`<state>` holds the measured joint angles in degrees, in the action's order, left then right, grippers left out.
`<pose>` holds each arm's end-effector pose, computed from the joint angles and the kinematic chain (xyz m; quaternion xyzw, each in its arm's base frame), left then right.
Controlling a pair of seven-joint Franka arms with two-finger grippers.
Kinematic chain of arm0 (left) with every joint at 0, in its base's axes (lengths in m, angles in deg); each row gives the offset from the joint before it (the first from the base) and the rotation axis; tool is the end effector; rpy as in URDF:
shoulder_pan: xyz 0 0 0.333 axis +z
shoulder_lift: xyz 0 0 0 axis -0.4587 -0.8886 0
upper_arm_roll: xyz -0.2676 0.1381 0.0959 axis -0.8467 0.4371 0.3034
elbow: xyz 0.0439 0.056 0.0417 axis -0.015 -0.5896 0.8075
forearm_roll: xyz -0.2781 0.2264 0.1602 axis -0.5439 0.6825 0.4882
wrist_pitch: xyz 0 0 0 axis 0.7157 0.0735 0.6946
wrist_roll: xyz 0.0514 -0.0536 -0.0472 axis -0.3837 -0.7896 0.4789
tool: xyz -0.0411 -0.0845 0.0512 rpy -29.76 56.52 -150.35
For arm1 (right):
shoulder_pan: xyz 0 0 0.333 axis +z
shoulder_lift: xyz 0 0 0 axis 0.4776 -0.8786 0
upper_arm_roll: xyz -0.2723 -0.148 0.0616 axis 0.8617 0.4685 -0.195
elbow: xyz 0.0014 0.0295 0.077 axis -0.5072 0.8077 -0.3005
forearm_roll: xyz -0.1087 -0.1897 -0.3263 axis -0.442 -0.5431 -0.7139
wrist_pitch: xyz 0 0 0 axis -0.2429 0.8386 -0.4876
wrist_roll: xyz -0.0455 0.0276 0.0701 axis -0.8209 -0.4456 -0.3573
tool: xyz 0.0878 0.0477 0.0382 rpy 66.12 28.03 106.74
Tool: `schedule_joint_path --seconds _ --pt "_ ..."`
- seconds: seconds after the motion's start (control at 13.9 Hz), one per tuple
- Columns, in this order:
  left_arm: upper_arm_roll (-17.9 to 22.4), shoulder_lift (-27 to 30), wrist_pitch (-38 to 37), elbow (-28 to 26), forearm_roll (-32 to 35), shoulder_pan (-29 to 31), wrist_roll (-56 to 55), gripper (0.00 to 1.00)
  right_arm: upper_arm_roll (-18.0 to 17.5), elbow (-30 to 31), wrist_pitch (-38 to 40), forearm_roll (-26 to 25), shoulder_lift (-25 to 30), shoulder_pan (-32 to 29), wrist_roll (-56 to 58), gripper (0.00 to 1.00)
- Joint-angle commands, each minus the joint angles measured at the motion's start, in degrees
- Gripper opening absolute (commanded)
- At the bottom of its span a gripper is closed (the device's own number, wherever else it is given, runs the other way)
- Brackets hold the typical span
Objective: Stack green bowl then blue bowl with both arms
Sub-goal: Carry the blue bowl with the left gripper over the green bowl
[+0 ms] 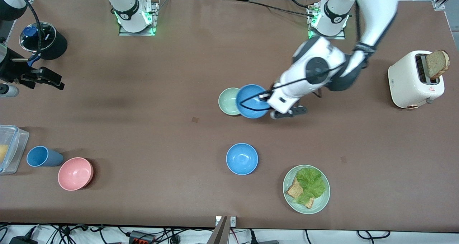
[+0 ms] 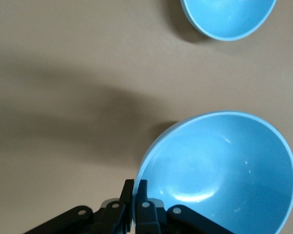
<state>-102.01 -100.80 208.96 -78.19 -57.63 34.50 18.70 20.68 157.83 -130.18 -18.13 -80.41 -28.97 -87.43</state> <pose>0.5406 -0.3488 0.3411 0.9765 0.1504 -0.1025 0.1156 0.5715 -0.0315 0.5597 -0.9998 0.0180 -0.0024 0.0044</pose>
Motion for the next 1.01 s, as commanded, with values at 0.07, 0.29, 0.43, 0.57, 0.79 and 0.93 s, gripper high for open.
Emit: schedule_joint_path --seconds 0.07,0.29,0.43,0.57,0.79,0.93 --pt "0.56 -0.63 7.33 -2.98 0.54 -3.76 -11.14 0.00 -0.46 0.95 -1.41 -0.68 0.69 -0.44 0.81 1.00" --pt "0.56 -0.54 14.79 -7.46 1.33 -4.39 -15.10 0.00 -0.46 0.95 -1.59 -0.68 0.61 -0.44 0.81 1.00" --pt "0.74 -0.80 17.01 -8.61 1.59 -6.40 -16.17 0.00 -0.46 0.95 -1.85 -0.68 0.26 -0.53 0.81 1.00" --pt "1.18 -1.07 17.19 -9.22 2.55 -6.50 -16.26 0.00 -0.46 0.95 -2.03 -0.68 0.17 -0.44 0.81 1.00" --pt "1.61 -2.30 18.33 -9.49 4.67 -6.41 -16.61 0.00 -0.46 0.95 -2.29 -0.68 0.08 -0.44 0.81 1.00" --pt "2.32 -2.47 18.42 -9.49 6.06 -6.50 -16.61 0.00 -0.46 0.95 -2.47 -0.68 0.08 -0.44 0.81 1.00"
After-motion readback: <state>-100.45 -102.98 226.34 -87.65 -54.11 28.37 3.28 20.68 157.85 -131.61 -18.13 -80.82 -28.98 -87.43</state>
